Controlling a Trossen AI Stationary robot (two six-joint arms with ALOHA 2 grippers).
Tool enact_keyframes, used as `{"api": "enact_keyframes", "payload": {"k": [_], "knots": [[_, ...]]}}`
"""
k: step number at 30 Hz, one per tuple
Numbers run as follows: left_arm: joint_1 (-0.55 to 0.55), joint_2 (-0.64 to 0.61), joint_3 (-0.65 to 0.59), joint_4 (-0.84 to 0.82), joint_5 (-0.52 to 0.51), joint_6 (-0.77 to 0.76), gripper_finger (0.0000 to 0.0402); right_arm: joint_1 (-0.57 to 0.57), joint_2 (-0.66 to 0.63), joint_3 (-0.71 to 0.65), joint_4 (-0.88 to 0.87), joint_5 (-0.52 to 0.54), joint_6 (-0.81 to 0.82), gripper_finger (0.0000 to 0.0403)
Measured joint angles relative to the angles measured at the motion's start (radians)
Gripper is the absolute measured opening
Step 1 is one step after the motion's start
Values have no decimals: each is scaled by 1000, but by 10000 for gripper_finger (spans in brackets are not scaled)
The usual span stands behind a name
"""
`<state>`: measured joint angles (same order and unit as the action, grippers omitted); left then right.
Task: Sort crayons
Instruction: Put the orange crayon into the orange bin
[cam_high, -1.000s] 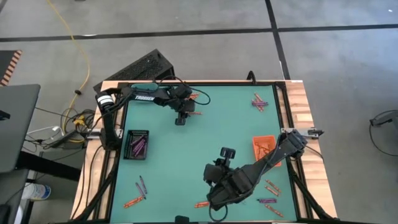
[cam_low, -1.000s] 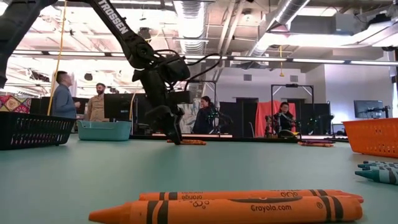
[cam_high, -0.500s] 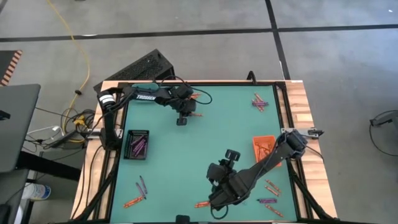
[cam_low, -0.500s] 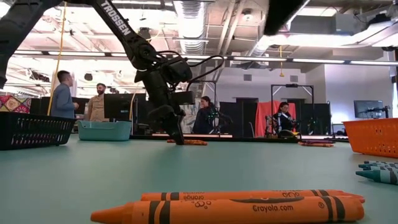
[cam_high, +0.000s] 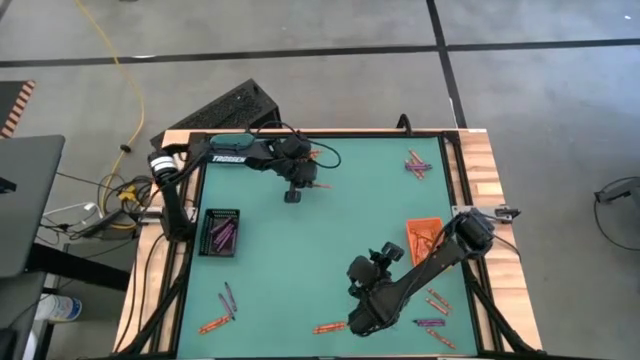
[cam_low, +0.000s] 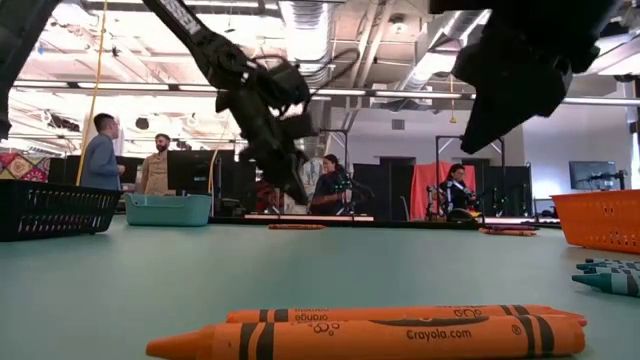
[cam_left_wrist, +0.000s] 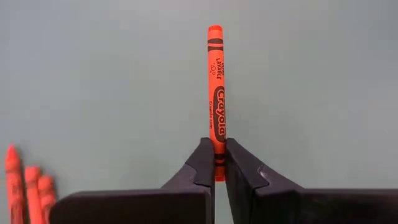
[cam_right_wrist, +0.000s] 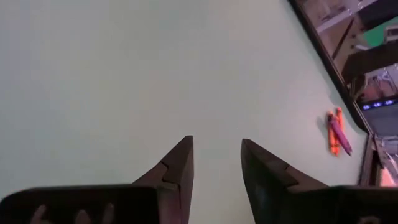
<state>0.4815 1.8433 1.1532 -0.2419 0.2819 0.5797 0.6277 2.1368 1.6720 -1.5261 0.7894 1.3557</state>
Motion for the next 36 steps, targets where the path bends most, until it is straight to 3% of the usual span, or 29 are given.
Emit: {"api": "enact_keyframes", "payload": {"k": [4, 8, 13, 19, 23, 30, 36], "knots": [[-36, -66, -1, -42, 45, 12, 0, -15, -53, -115, 135, 41, 22, 154], [-81, -155, 1, -74, 89, 31, 0, -52, -122, -264, 400, 48, -88, 161], [-124, -281, 1, -117, 134, 45, 0, -112, -209, -436, 766, 58, -322, 162], [-163, -416, 1, -157, 196, 49, 0, -194, -355, -607, 1099, 186, -600, 162], [-178, -473, 1, -158, 280, 56, 0, -254, -476, -719, 1404, 203, -881, 162], [-202, -495, 1, -125, 323, 50, 0, -326, -618, -870, 2026, 10, -1461, 162], [-213, -495, 1, -70, 344, 45, 0, -335, -634, -885, 2254, -83, -1754, 162]]}}
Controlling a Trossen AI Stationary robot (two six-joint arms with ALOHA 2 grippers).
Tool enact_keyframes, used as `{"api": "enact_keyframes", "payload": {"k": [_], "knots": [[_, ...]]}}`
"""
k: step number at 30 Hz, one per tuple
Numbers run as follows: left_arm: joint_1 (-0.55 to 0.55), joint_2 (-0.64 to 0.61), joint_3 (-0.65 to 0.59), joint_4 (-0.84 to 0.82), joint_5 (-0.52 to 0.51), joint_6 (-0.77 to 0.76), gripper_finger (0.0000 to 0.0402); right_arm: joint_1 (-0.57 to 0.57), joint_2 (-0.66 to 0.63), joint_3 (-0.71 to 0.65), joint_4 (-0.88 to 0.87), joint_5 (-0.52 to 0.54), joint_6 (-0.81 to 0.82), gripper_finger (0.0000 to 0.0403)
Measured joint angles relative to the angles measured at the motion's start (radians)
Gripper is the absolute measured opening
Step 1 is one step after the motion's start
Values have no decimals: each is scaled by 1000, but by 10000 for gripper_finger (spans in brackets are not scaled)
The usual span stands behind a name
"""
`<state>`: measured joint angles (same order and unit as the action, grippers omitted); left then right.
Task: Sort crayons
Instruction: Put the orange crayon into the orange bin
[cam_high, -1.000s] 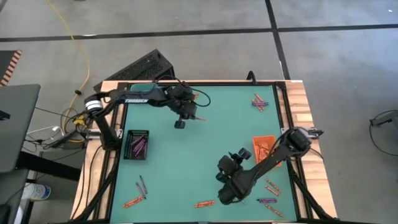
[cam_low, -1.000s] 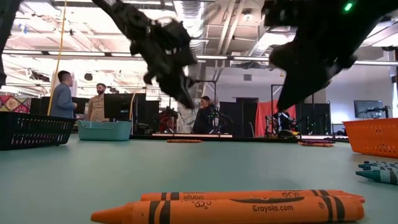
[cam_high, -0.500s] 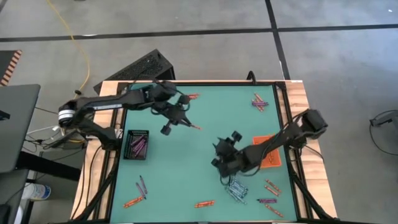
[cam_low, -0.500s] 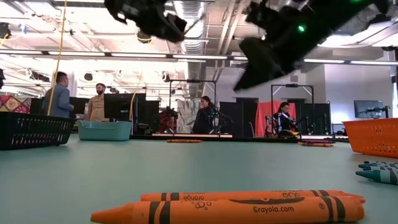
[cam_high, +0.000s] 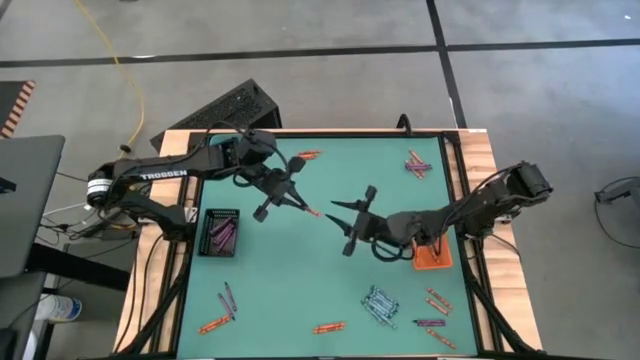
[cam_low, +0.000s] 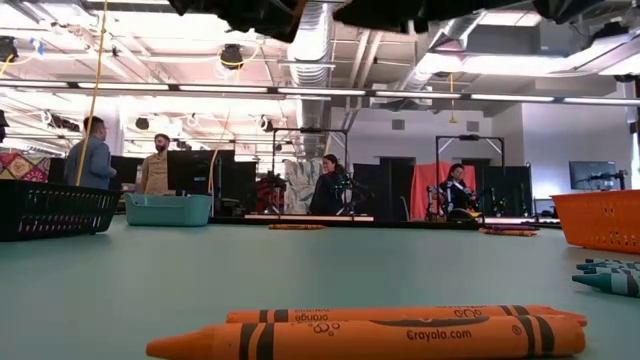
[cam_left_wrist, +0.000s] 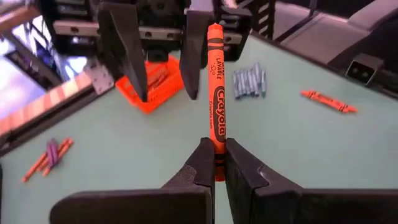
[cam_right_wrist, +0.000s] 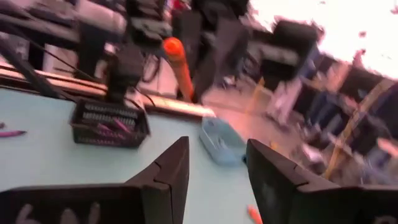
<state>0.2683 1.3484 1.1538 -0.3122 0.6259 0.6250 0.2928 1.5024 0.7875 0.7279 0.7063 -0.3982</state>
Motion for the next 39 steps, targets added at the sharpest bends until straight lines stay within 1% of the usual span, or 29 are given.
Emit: {"api": "enact_keyframes", "payload": {"k": [2, 4, 6, 9, 14, 17, 21, 25, 27, 34, 36, 39], "knots": [[-2, 0, 0, 25, 29, -5, 0, -5, 0, 1, 34, -64, -41, 162], [-2, 0, 0, 50, 48, -7, 0, -9, 4, 1, 78, -89, -56, 162], [-6, 0, 0, 61, 52, -7, 0, -14, 6, 2, 101, -115, -68, 162], [-18, 0, 0, 86, 55, -7, 0, -22, 6, 2, 137, -192, -82, 162], [-41, 0, 0, 111, 33, 3, 0, -23, 6, 3, 180, -283, -87, 162], [-54, 0, 0, 128, -1, 4, 0, -23, 7, 20, 170, -333, -97, 162], [-67, 5, 0, 146, -10, 4, 0, -19, 7, 49, 167, -365, -101, 162], [-78, 19, 0, 153, -21, 7, 0, -15, 7, 79, 148, -370, -107, 156], [-85, 26, 0, 157, -28, 14, 0, -12, 7, 88, 127, -370, -107, 145], [-106, 27, 0, 175, -29, 47, 0, -11, 7, 93, 73, -374, -96, 85], [-106, 27, 0, 188, -28, 47, 0, -12, 7, 93, 68, -382, -90, 75], [-106, 27, 0, 187, -27, 48, 0, -10, 7, 93, 66, -391, -89, 71]]}}
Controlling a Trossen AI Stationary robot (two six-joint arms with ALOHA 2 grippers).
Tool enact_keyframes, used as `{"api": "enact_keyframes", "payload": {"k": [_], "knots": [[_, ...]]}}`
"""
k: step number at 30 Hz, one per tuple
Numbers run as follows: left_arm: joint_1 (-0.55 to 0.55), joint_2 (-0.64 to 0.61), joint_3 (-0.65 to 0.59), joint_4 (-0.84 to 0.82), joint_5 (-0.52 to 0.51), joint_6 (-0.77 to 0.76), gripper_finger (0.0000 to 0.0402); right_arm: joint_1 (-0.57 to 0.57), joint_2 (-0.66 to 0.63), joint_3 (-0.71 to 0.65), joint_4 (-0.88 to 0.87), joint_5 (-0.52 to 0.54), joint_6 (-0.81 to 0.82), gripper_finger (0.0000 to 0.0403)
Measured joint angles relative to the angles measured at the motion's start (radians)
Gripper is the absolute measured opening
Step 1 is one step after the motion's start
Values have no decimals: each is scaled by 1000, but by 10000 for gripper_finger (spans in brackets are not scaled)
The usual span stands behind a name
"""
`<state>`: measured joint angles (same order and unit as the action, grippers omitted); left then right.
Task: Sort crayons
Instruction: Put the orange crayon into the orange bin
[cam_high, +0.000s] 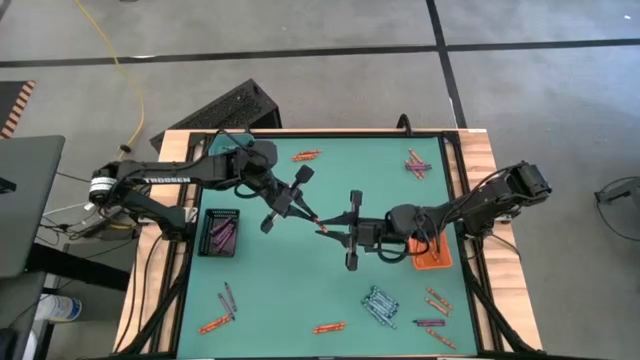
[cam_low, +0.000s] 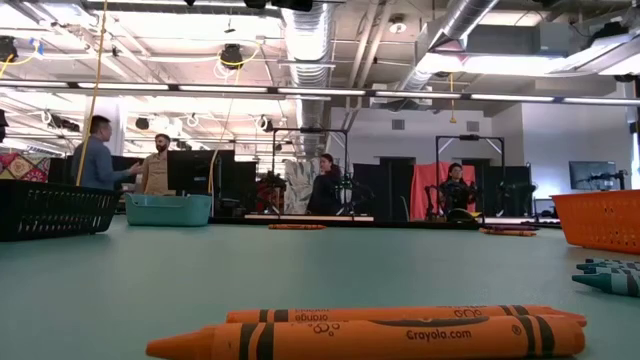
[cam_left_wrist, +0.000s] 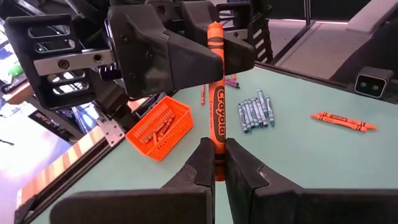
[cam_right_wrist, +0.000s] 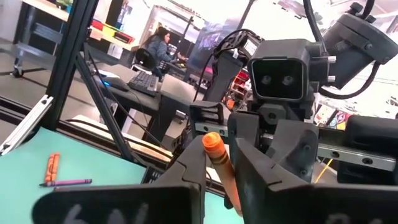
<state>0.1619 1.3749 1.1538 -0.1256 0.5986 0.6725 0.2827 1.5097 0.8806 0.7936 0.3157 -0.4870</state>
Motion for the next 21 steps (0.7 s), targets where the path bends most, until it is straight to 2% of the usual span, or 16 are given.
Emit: {"api": "enact_keyframes", "payload": {"k": [9, 18, 21], "knots": [[0, 0, 0, 1, -1, 1, 0, 3, 0, 0, -7, 1, 0, 67], [0, 0, 0, -4, -14, 5, 0, 3, -2, 2, -23, 10, -19, 12], [0, 0, -1, -4, -25, 4, 3, 3, -2, 2, -25, 12, -18, 7]]}}
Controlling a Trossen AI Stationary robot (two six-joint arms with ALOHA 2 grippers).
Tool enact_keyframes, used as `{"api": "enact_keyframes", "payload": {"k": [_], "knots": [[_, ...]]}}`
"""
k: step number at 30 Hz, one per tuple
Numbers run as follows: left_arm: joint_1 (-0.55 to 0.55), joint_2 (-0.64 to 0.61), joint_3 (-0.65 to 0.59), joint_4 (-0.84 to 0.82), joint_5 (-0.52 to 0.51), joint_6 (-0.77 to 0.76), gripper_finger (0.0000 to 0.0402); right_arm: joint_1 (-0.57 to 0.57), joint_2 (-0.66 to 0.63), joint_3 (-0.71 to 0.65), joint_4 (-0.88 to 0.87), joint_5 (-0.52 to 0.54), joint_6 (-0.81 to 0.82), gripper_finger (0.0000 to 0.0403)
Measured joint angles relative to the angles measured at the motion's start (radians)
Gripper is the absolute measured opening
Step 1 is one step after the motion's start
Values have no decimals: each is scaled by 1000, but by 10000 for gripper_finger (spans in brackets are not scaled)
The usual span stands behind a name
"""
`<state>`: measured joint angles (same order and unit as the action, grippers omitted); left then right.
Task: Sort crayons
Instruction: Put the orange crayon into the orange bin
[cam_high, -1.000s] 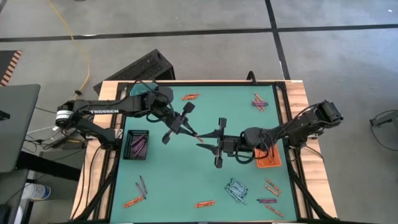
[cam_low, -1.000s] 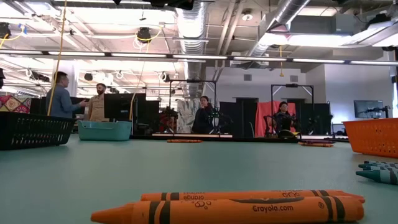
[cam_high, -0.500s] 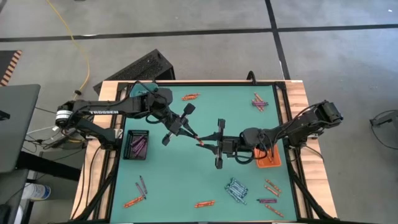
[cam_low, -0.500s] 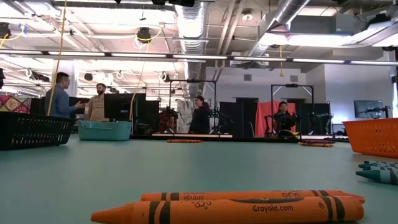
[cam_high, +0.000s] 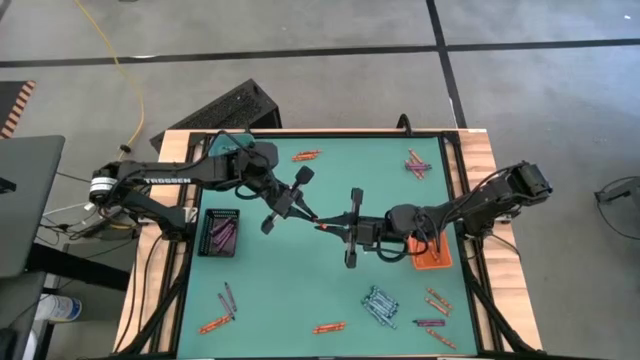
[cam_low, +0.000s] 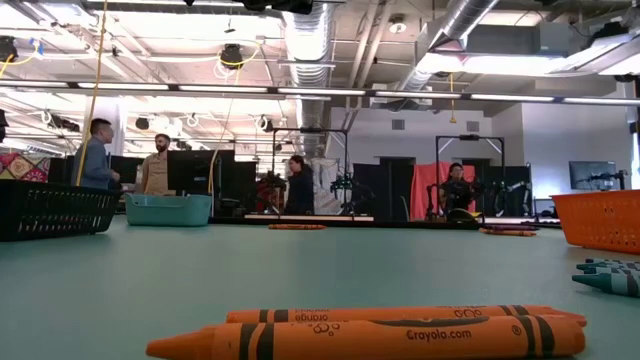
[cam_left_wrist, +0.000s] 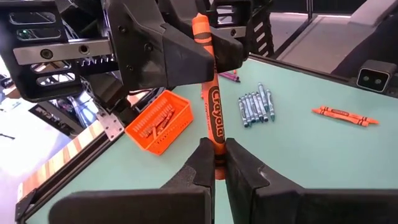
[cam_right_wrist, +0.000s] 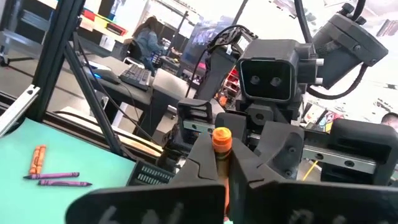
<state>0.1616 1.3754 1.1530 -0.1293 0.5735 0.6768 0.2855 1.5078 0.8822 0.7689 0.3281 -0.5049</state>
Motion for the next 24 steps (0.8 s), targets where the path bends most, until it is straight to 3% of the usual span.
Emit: {"api": "enact_keyframes", "payload": {"k": [4, 10, 15, 20, 24], "knots": [[2, 0, 0, 1, -25, -22, 32, 1, 0, 0, -5, 27, 14, 4], [5, -1, 2, -58, -119, -45, 127, 4, -9, -1, -174, 104, 148, 2], [3, -2, 2, -195, -232, -88, 186, 6, -47, 22, -499, 249, 411, 1], [-3, -2, -83, -251, -246, -119, 195, 11, -123, 73, -951, 274, 804, 1], [-25, -2, -203, -156, -253, -146, 196, 25, -189, 86, -1285, 274, 1102, 1]]}}
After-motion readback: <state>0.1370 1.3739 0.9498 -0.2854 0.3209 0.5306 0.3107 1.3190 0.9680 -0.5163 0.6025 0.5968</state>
